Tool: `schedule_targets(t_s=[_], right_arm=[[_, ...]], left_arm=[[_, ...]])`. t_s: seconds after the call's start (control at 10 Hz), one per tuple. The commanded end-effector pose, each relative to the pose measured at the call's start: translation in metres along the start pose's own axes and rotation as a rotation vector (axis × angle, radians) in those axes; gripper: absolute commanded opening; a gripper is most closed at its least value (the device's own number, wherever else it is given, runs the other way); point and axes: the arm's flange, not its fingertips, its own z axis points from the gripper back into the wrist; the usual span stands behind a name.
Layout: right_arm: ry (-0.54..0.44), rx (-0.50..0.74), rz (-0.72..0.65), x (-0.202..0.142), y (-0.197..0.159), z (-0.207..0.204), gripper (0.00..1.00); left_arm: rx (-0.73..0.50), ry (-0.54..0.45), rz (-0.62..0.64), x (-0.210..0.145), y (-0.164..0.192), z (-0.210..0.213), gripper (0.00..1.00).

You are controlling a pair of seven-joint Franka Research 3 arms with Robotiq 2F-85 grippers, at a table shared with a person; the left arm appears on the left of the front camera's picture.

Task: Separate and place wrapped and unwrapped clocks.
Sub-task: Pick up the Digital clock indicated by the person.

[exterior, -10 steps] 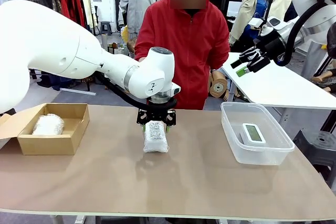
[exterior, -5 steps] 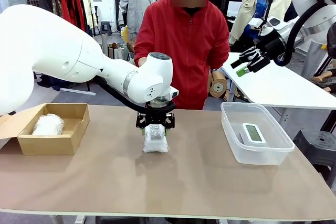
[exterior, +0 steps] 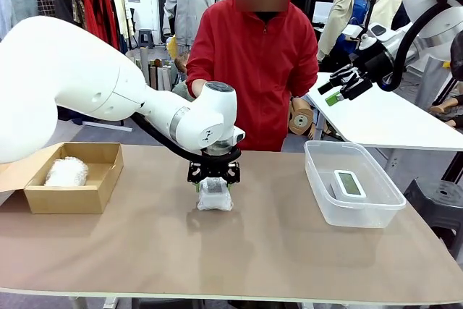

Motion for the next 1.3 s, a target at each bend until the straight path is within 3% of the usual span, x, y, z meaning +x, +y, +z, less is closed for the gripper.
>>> schedule_targets(t_s=[0.0,0.3,0.6,1.1,1.2], right_arm=[[0.012,-0.007,0.007,0.002,0.001,0.0,1.0],[0.012,-0.007,0.007,0.002,0.001,0.0,1.0],[0.012,-0.007,0.007,0.002,0.001,0.0,1.0],[0.012,-0.007,0.007,0.002,0.001,0.0,1.0],[0.012,-0.007,0.007,0.002,0.001,0.0,1.0]], left_arm=[[0.006,-0.044,-0.011,-0.005,0.007,0.0,0.6],[0.002,-0.045,-0.053,-0.008,0.004,0.008,0.0],[-0.065,-0.096,-0.171,-0.01,0.006,0.058,0.0],[-0.145,-0.134,-0.311,0.021,0.009,0.198,0.0],[-0.146,-0.103,-0.361,0.028,0.003,0.221,0.0]])
